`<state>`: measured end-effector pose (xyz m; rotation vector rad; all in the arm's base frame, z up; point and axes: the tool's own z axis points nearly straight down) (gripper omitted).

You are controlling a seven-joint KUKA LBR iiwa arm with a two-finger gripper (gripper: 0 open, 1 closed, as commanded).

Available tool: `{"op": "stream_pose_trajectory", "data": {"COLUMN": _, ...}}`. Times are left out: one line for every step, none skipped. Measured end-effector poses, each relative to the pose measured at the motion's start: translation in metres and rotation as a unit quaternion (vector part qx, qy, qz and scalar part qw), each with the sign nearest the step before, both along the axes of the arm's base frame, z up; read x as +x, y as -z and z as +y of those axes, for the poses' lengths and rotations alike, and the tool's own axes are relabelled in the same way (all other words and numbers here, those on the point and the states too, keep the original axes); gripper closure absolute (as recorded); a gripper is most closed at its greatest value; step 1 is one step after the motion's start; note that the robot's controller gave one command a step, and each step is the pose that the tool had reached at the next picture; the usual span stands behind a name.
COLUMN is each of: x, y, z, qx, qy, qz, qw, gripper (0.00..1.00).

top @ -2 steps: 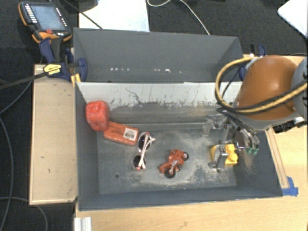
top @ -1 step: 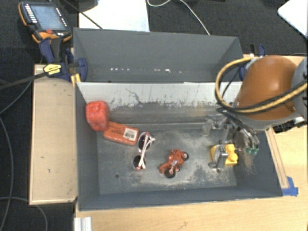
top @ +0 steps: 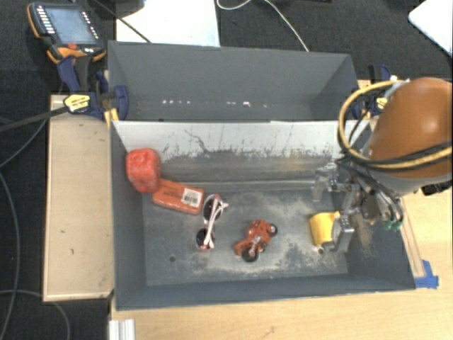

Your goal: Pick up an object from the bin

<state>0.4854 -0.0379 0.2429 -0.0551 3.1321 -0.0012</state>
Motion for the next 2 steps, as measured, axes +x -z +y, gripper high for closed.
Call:
{"op": "stream_pose_trajectory", "data": {"x": 0.006, "y": 0.115, "z": 0.009, "qx": 0.001, "qy": 0.014, "qz": -0.0008, "qw": 0.9999, "gripper": 0.0}}
{"op": "stream_pose_trajectory", "data": {"x": 0.003, "y": 0.086, "z": 0.004, "qx": 0.001, "qy": 0.059, "qz": 0.0006, "qw": 0.9983, "gripper": 0.0}}
